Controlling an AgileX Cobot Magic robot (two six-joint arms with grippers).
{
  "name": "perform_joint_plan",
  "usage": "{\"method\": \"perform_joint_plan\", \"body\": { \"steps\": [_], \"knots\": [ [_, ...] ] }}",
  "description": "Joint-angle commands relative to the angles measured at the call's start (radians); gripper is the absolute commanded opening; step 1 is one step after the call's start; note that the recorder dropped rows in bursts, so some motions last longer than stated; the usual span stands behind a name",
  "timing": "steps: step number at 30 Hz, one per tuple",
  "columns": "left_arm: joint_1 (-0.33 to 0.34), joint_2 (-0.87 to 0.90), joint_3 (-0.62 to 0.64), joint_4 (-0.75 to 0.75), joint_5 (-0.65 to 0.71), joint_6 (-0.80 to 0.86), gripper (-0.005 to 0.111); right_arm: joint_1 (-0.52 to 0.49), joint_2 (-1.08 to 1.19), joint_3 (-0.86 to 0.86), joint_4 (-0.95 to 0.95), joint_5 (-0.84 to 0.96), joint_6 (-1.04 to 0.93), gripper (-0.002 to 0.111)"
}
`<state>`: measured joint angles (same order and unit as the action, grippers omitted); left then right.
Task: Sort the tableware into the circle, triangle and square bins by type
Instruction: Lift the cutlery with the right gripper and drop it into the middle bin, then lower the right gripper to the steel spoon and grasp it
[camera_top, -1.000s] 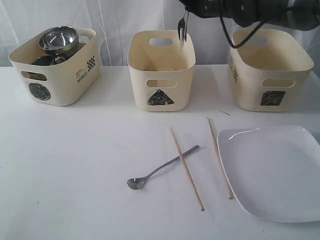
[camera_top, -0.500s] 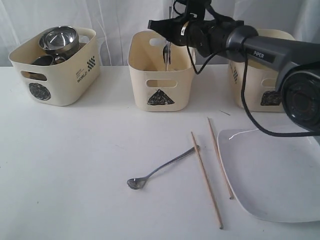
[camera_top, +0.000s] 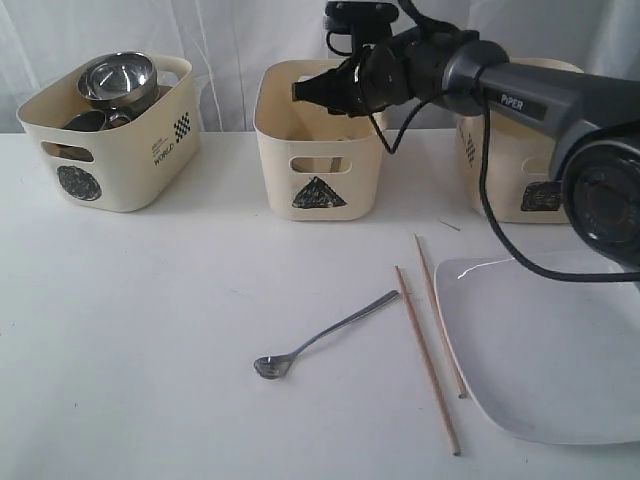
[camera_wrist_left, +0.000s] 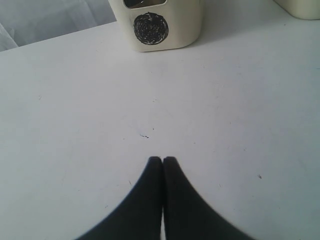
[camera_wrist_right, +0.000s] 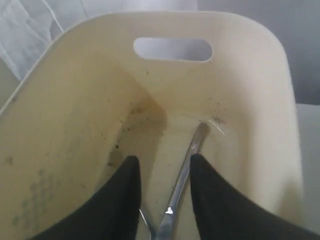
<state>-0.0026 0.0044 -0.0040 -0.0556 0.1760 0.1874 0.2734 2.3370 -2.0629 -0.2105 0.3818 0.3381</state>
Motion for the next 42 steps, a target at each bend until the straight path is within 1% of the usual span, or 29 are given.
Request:
{"method": "perform_joint_plan", "body": {
  "steps": [1, 3, 6, 9, 12, 15, 19, 20, 21, 22, 23, 24, 26, 27, 29, 31, 33, 36, 42],
  "knots": [
    [0.001, -0.004, 0.004, -0.002, -0.005, -0.007, 0.0, 0.032, -0.101, -0.007, -0.006, 0.153, -0.094, 0.035],
    [0.001, -0.004, 0.004, -0.002, -0.005, -0.007, 0.0, 0.047, -0.148, -0.002, -0.011, 0.247, -0.12, 0.035],
    [0.001, -0.004, 0.004, -0.002, -0.005, -0.007, 0.0, 0.064, -0.23, 0.063, -0.018, 0.362, -0.131, 0.035],
    [0.001, -0.004, 0.004, -0.002, -0.005, -0.007, 0.0, 0.085, -0.313, 0.19, -0.023, 0.456, -0.189, 0.035],
    [0.001, -0.004, 0.004, -0.002, -0.005, -0.007, 0.0, 0.128, -0.396, 0.349, -0.021, 0.543, -0.32, 0.035],
    [0.001, -0.004, 0.004, -0.002, -0.005, -0.007, 0.0, 0.173, -0.467, 0.487, 0.0, 0.559, -0.408, 0.035],
    [0.001, -0.004, 0.004, -0.002, -0.005, -0.007, 0.0, 0.223, -0.491, 0.591, -0.009, 0.586, -0.612, 0.035],
    [0.001, -0.004, 0.004, -0.002, -0.005, -0.007, 0.0, 0.243, -0.48, 0.633, -0.027, 0.583, -0.742, 0.036],
    [0.001, -0.004, 0.004, -0.002, -0.005, -0.007, 0.0, 0.251, -0.476, 0.651, -0.029, 0.572, -0.808, 0.037],
    [0.001, -0.004, 0.004, -0.002, -0.005, -0.007, 0.0, 0.264, -0.462, 0.675, -0.026, 0.54, -0.91, 0.043],
    [0.001, -0.004, 0.004, -0.002, -0.005, -0.007, 0.0, 0.266, -0.459, 0.682, -0.026, 0.525, -0.936, 0.047],
    [0.001, -0.004, 0.004, -0.002, -0.005, -0.007, 0.0, 0.273, -0.455, 0.694, -0.026, 0.507, -0.945, 0.055],
    [0.001, -0.004, 0.004, -0.002, -0.005, -0.007, 0.0, 0.275, -0.455, 0.706, -0.028, 0.468, -0.947, 0.059],
    [0.001, -0.004, 0.004, -0.002, -0.005, -0.007, 0.0, 0.275, -0.455, 0.708, -0.028, 0.46, -0.964, 0.059],
    [0.001, -0.004, 0.004, -0.002, -0.005, -0.007, 0.0, 0.279, -0.452, 0.715, -0.006, 0.473, -1.123, 0.059],
    [0.001, -0.004, 0.004, -0.002, -0.005, -0.007, 0.0, 0.279, -0.448, 0.716, 0.075, 0.469, -1.291, 0.059],
    [0.001, -0.004, 0.004, -0.002, -0.005, -0.007, 0.0, 0.279, -0.442, 0.716, 0.137, 0.463, -1.372, 0.059],
    [0.001, -0.004, 0.004, -0.002, -0.005, -0.007, 0.0, 0.277, -0.409, 0.701, 0.151, 0.463, -1.374, 0.059],
    [0.001, -0.004, 0.004, -0.002, -0.005, -0.007, 0.0, 0.275, -0.331, 0.621, 0.21, 0.545, -1.346, 0.059]
  ]
}}
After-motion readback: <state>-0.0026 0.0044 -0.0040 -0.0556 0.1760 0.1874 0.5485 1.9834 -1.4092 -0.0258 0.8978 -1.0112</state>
